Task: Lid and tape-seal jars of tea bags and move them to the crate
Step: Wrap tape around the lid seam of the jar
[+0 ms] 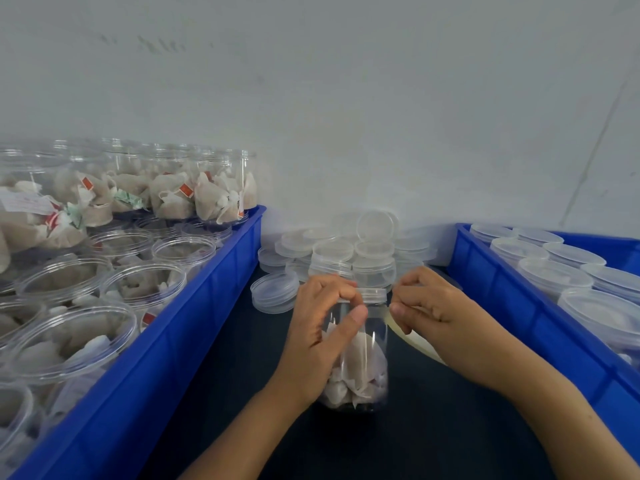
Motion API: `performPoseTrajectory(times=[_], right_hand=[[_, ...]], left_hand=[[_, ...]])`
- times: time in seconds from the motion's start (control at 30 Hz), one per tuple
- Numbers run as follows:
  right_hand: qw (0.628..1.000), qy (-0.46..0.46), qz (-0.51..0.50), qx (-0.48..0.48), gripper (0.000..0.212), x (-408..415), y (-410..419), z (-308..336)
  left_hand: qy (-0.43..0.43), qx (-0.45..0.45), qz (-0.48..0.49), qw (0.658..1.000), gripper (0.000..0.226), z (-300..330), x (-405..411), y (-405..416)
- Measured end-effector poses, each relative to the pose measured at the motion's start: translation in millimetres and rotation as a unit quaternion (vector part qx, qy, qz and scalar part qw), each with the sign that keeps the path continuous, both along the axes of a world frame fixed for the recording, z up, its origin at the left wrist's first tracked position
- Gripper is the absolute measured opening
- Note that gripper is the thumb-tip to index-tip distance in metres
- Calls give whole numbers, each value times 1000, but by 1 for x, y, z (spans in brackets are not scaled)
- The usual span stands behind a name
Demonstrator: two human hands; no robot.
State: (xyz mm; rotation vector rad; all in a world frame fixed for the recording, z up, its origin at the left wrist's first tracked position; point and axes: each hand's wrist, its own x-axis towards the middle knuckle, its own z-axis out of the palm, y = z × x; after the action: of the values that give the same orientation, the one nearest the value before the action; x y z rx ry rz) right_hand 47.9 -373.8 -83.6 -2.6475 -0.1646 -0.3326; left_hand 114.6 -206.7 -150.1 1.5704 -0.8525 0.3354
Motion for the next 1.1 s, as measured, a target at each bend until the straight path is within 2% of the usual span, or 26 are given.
performPoseTrajectory(times=[0.23,0.43,0.53,0.7,0.83,0.97,1.1], right_hand=[[999,-16,-33,-33,33,-2,9,-1],[984,-22,-83,-157,32,-2,20,3],[983,-27,-83,-159,34,1,21,5],[981,-31,-73,-176,26,4,23,4],[983,-34,-74,-162,30,4,25,4],[977,-42,-79,-194,32,5,25,4],[971,-57,-93,-213,36,6,27,3]], left_hand=[[11,-19,24,999,19,0,-1,-2],[16,-37,24,999,28,3,-6,-2],[33,-53,27,998,31,4,-5,-1],[30,-48,43,997,35,3,-4,-1],[34,-48,58,997,31,3,-3,-1],[48,-52,58,996,23,1,-2,-2],[51,-58,52,996,32,2,-2,-2]])
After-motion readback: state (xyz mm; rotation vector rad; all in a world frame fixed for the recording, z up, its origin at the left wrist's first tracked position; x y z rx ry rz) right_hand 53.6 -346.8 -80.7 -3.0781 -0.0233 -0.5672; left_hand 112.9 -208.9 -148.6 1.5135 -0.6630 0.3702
